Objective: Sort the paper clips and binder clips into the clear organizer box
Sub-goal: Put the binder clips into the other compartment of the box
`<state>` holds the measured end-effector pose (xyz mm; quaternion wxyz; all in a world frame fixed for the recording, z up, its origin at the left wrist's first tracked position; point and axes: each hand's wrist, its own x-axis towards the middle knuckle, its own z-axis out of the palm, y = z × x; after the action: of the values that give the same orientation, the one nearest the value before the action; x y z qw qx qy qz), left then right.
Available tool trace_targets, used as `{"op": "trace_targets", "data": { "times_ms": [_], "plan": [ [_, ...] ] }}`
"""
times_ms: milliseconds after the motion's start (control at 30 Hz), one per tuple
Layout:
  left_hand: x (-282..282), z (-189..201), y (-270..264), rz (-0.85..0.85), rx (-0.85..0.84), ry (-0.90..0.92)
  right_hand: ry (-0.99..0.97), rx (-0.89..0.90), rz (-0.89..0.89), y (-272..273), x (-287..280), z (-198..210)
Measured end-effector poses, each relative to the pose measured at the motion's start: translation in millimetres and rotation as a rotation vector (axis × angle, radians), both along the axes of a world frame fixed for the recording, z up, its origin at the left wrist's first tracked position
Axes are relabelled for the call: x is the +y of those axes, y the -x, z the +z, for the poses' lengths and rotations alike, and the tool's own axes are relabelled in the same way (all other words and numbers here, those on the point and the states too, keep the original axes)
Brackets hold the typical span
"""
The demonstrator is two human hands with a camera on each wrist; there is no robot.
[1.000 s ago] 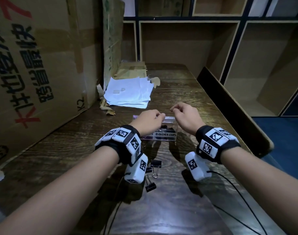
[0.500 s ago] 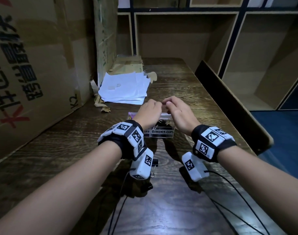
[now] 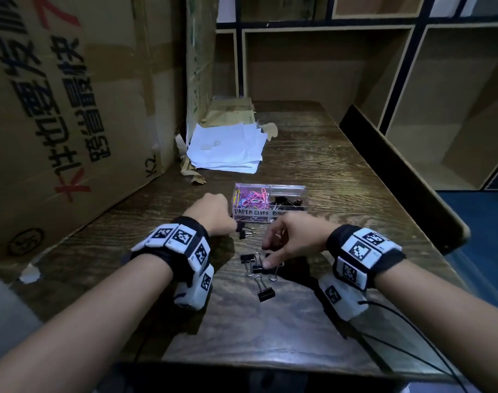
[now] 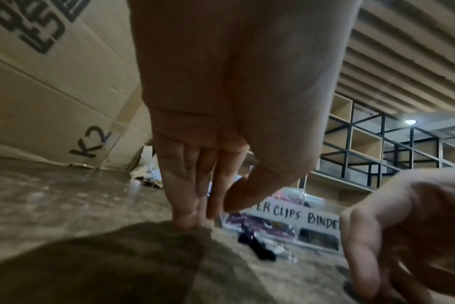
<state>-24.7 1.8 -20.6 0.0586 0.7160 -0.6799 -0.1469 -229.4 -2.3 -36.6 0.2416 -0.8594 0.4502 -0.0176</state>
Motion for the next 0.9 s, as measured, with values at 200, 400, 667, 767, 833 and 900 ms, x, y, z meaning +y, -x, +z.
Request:
{"op": "trace_targets", "data": {
  "times_ms": [200,400,667,767,833,900],
  "plan": [
    [0,-26,6,-0.027,0.028,0.083,-0.044,0.036,-0.028,-8,4,-1],
    [-2,-24,5,0.054,0.122,0.031,0.005,0.101,-0.033,-4,8,2],
    [8,-18,13,-0.007,0.096,-0.034,0.079,0.098,-0.118,-4,11,2],
    [7,-22,13,-0.021,0.070,-0.025,0.069,0.058,-0.121,-3,11,0],
    [6,-23,9,-0.018,0.080,-0.028,0.044,0.046,-0.132,-1,10,0],
    [6,-25,3,-0.027,0.093,-0.050,0.023,0.038,-0.137,2,11,0]
  ]
}}
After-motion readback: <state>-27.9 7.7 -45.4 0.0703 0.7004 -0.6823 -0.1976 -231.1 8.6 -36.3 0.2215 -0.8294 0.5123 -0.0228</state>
